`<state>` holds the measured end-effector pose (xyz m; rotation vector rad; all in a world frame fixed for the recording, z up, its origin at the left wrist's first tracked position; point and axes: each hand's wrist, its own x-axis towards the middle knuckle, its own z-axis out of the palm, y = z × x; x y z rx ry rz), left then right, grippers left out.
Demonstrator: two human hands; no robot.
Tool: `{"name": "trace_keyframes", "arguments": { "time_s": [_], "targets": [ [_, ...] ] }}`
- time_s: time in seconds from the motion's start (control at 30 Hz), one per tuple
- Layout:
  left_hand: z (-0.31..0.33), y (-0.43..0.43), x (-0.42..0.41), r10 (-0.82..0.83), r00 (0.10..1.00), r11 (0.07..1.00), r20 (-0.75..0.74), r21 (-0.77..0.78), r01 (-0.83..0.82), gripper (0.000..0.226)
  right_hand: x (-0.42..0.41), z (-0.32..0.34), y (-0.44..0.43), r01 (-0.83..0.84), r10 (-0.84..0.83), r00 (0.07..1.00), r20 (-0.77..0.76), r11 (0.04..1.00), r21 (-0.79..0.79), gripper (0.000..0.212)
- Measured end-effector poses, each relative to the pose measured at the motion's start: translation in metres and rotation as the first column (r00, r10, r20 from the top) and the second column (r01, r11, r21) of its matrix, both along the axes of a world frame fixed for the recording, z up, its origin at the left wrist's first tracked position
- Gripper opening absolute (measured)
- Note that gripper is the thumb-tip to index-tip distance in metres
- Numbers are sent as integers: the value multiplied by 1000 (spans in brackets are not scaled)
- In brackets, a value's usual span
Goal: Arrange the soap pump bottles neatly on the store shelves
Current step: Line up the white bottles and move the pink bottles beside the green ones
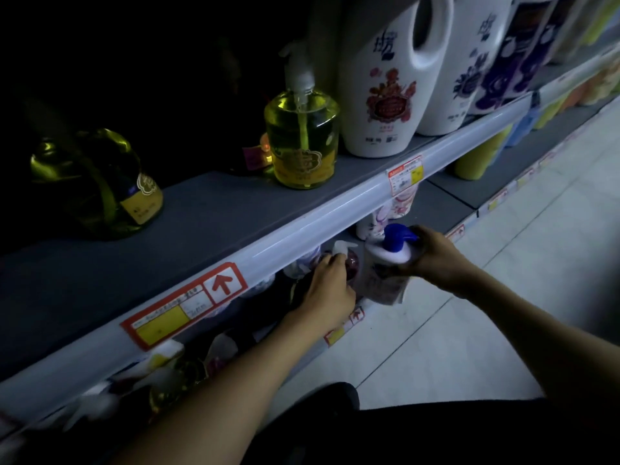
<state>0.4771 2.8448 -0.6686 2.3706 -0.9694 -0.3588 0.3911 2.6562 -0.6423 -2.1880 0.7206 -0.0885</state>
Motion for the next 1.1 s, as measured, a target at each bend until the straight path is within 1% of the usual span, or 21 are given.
{"name": "trace_keyframes", "arguments": {
  "time_s": [0.07, 0.1, 0.13, 0.17, 0.2, 0.23, 0.33, 0.4, 0.47, 0.53, 0.63, 0.7, 0.8, 0.87, 0.93, 0.97, 1.03, 1.1],
  "targets": [
    [9, 3, -9, -27, 996, 999, -86, -25, 25, 31, -15, 18, 4, -118, 121, 992, -24, 988, 96, 61],
    [13, 5, -13, -48, 983, 998, -178, -49, 40, 34, -21, 29, 9, -170, 175, 984, -19, 975, 142, 59],
    [21, 10, -19, -80, 951, 995, -298, -88, 57, 40, -26, 41, 15, -217, 222, 975, -4, 960, 179, 56],
    [28, 16, -24, -117, 900, 988, -420, -143, 62, 46, -30, 53, 22, -252, 255, 967, 12, 945, 206, 53],
    [36, 25, -29, -152, 849, 977, -507, -205, 53, 50, -34, 65, 29, -282, 282, 959, 33, 932, 226, 50],
    [43, 35, -33, -169, 824, 966, -541, -257, 30, 51, -38, 76, 36, -308, 304, 951, 55, 921, 239, 48],
    [77, 71, -43, -174, 828, 939, -534, -343, -24, 46, -45, 114, 63, -383, 352, 922, 160, 889, 250, 45],
    [101, 93, -51, -189, 809, 907, -557, -414, -73, 43, -45, 141, 87, -437, 386, 891, 239, 872, 220, 45],
    [126, 117, -61, -161, 845, 874, -511, -472, -119, 43, -44, 165, 112, -469, 396, 860, 322, 862, 193, 48],
    [150, 141, -68, -114, 901, 843, -419, -520, -135, 44, -45, 187, 134, -508, 415, 819, 396, 845, 165, 51],
    [184, 179, -79, -63, 937, 798, -343, -581, -159, 39, -44, 217, 167, -546, 404, 756, 515, 823, 156, 51],
    [204, 201, -85, 2, 956, 759, -294, -622, -193, 41, -39, 238, 191, -578, 392, 689, 610, 805, 135, 49],
    [230, 226, -89, 196, 965, 656, -175, -708, -262, 54, -30, 268, 235, -627, 346, 551, 759, 772, 103, 49],
    [247, 239, -88, 364, 931, 607, -25, -752, -257, 60, -26, 280, 266, -635, 355, 462, 813, 772, 25, 46],
    [265, 255, -82, 502, 856, 566, 121, -795, -220, 53, -25, 286, 293, -610, 443, 419, 793, 784, -115, 44],
    [273, 264, -76, 554, 812, 562, 181, -801, -205, 50, -24, 285, 301, -612, 490, 406, 771, 773, -169, 45],
    [293, 278, -68, 632, 716, 579, 295, -794, -184, 59, -19, 282, 312, -658, 540, 367, 757, 726, -199, 56],
    [312, 286, -62, 645, 647, 607, 406, -787, -112, 65, -12, 290, 321, -674, 517, 312, 797, 711, -197, 56]
  ]
}}
